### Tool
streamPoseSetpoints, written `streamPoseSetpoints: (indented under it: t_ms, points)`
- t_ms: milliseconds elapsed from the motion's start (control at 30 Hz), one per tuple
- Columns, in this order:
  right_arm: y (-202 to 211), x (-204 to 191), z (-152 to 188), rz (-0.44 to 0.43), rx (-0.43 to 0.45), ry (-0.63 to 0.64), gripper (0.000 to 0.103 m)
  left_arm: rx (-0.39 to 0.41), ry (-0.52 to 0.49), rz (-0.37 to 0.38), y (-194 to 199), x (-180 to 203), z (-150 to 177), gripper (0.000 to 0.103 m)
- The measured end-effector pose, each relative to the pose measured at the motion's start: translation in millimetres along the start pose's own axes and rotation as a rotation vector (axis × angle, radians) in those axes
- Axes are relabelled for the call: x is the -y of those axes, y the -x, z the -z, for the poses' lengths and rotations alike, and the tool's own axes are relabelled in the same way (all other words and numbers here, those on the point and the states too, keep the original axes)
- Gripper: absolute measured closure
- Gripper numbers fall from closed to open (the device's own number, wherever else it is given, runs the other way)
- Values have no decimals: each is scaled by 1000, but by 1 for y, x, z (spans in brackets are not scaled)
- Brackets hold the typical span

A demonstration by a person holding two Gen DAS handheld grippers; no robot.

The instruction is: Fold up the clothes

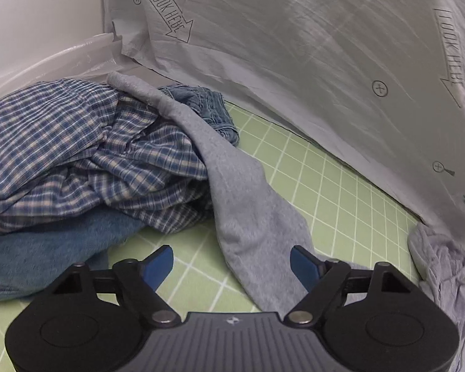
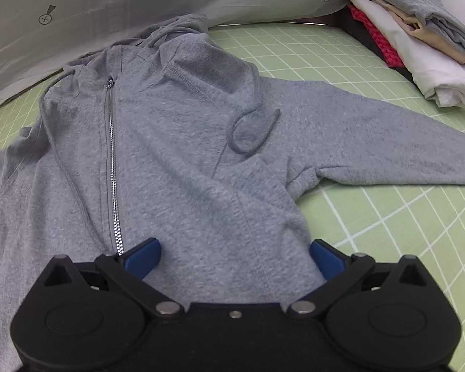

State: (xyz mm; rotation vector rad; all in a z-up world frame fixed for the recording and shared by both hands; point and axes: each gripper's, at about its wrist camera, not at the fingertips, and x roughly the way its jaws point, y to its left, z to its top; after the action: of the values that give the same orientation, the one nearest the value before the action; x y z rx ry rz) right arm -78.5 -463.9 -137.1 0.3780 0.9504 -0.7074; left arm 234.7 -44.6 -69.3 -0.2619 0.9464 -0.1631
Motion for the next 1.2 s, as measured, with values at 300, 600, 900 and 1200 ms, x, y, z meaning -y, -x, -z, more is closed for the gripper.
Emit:
streamPoseSetpoints:
  t_ms: [300, 600, 900, 1200]
  points:
    - [-8, -7, -8, 11, 26, -35, 0, 32, 80, -9, -25, -10, -3, 99]
    - [-5, -6, -1, 3, 71, -26, 0, 41, 14, -6, 36, -1, 61, 103]
    - [-1, -6, 6, -24, 88, 4, 0, -42, 35, -20, 61, 1, 99, 63]
    - [-2, -9, 7, -6, 105, -19, 0, 47, -25, -58, 29, 6, 39, 3]
